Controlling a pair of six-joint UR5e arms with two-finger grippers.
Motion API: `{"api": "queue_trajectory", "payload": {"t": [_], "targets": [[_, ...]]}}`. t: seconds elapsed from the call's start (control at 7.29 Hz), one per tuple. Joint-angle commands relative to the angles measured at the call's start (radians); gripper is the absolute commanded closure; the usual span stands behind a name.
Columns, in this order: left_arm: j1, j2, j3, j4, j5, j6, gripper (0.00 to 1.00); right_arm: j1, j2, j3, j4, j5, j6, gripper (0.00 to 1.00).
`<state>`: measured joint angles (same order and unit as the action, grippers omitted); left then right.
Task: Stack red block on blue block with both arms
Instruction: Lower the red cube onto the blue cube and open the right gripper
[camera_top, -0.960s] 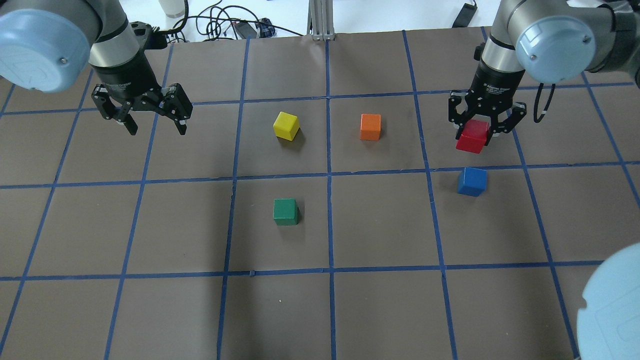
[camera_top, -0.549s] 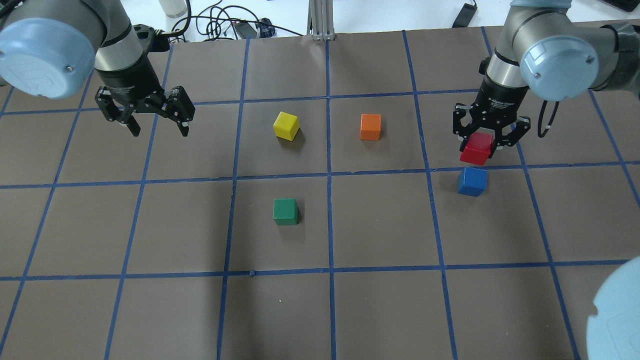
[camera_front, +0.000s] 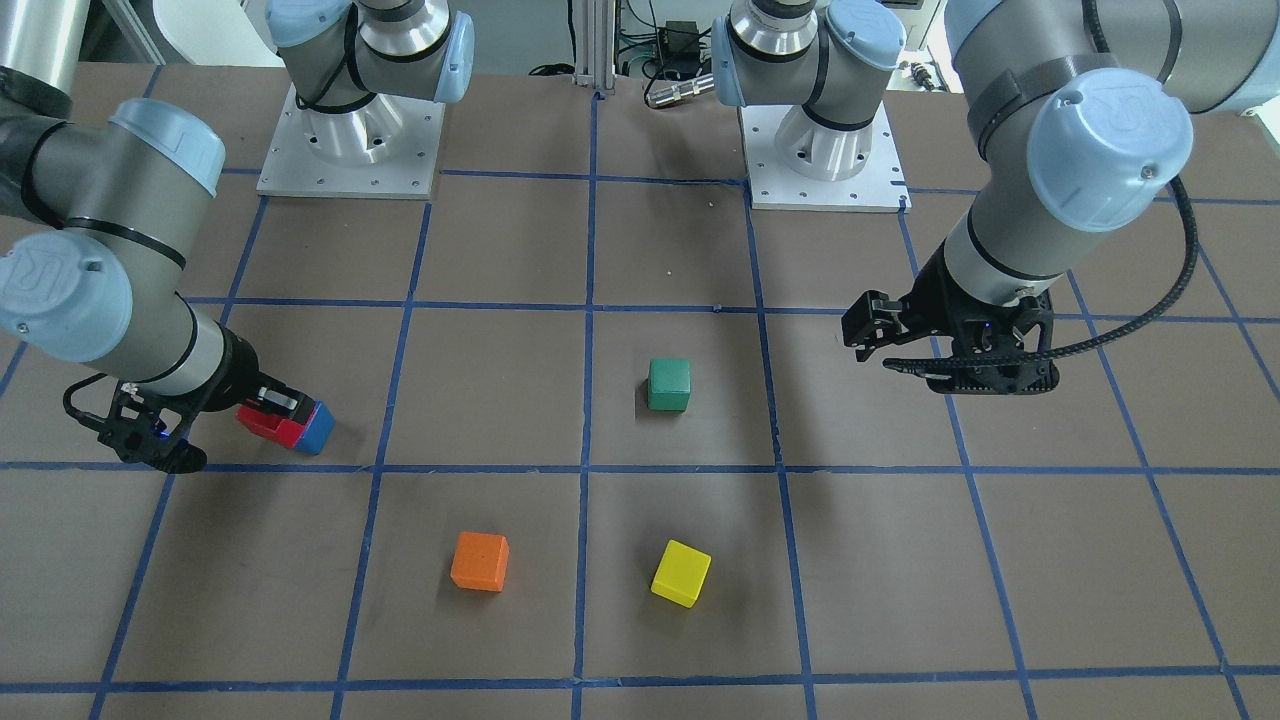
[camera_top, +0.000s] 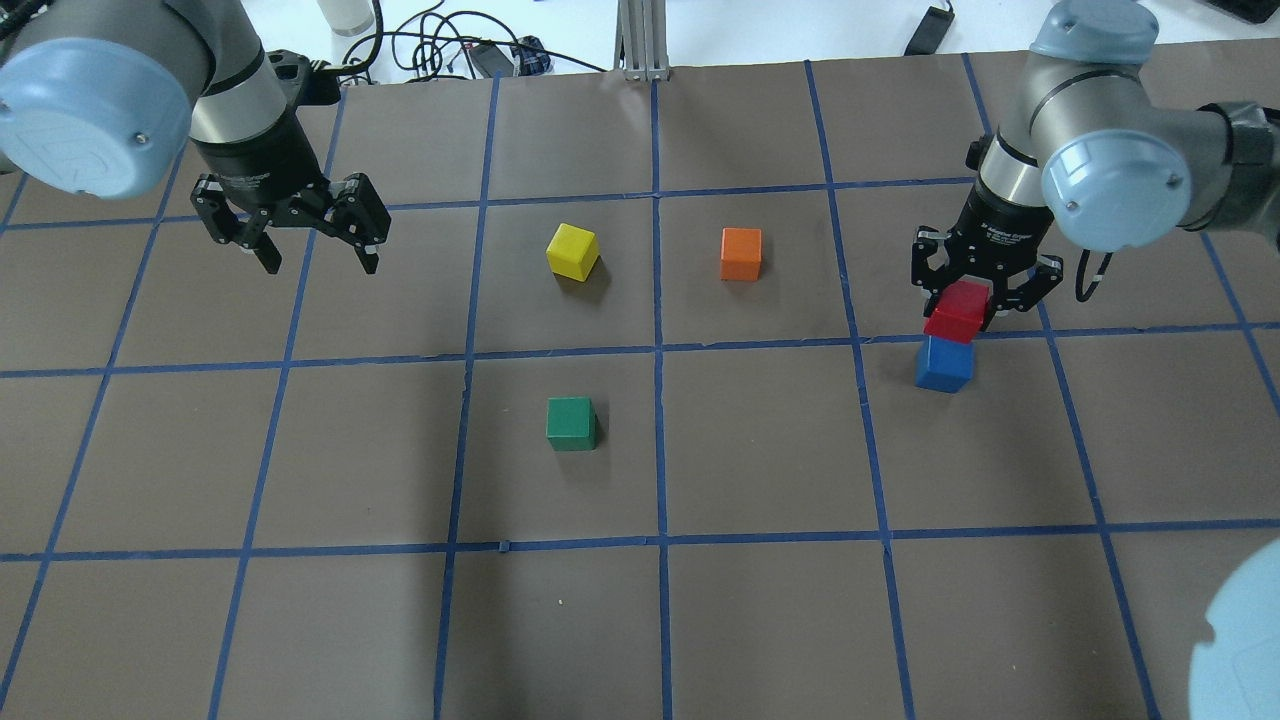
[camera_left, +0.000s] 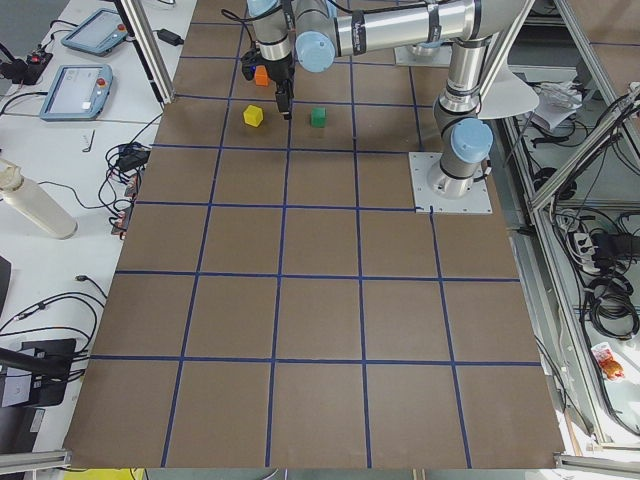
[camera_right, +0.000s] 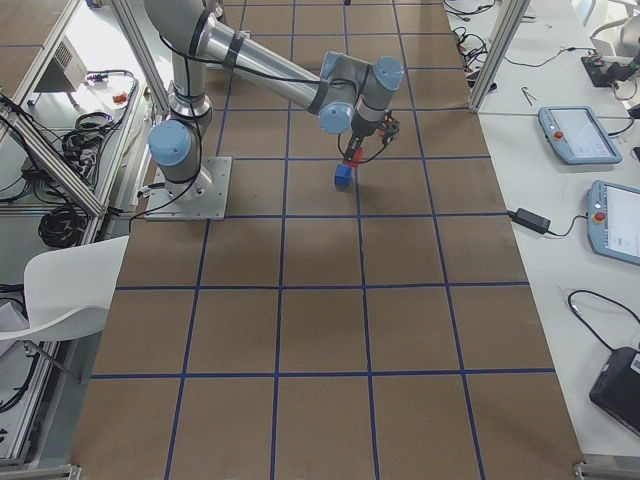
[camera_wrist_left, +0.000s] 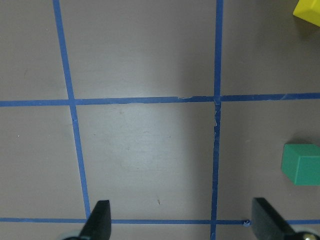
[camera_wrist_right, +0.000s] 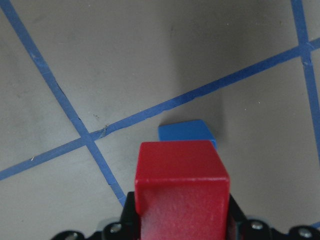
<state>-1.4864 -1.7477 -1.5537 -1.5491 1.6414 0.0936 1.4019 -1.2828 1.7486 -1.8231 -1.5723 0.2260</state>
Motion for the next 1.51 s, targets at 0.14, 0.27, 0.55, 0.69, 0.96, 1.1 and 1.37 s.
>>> {"api": "queue_trajectory", "payload": {"t": [0.14, 0.27, 0.55, 0.69, 0.96, 1.1, 1.37], "targets": [[0.000, -0.001, 0.000, 0.000, 0.000, 0.000, 0.00, -0.001, 0.007, 0.009, -0.005, -0.002, 0.001, 1.00], [0.000, -0.001, 0.000, 0.000, 0.000, 0.000, 0.00, -0.001, 0.008, 0.020, -0.005, 0.000, 0.001, 1.00], [0.000, 0.000, -0.009, 0.001, 0.000, 0.000, 0.00, -0.001, 0.008, 0.037, -0.016, 0.002, -0.001, 1.00], [0.000, 0.000, -0.009, 0.004, 0.000, 0.000, 0.00, -0.001, 0.010, 0.037, -0.019, 0.002, -0.017, 1.00], [-0.002, 0.000, -0.009, 0.004, 0.000, 0.000, 0.00, -0.001, 0.010, 0.038, -0.021, -0.036, -0.048, 1.00], [-0.002, 0.000, -0.009, 0.004, 0.000, 0.000, 0.00, -0.001, 0.010, 0.040, -0.019, -0.041, -0.050, 1.00], [-0.002, 0.000, -0.011, 0.004, 0.000, 0.000, 0.00, -0.001, 0.010, 0.058, -0.024, -0.037, -0.047, 0.99]]}}
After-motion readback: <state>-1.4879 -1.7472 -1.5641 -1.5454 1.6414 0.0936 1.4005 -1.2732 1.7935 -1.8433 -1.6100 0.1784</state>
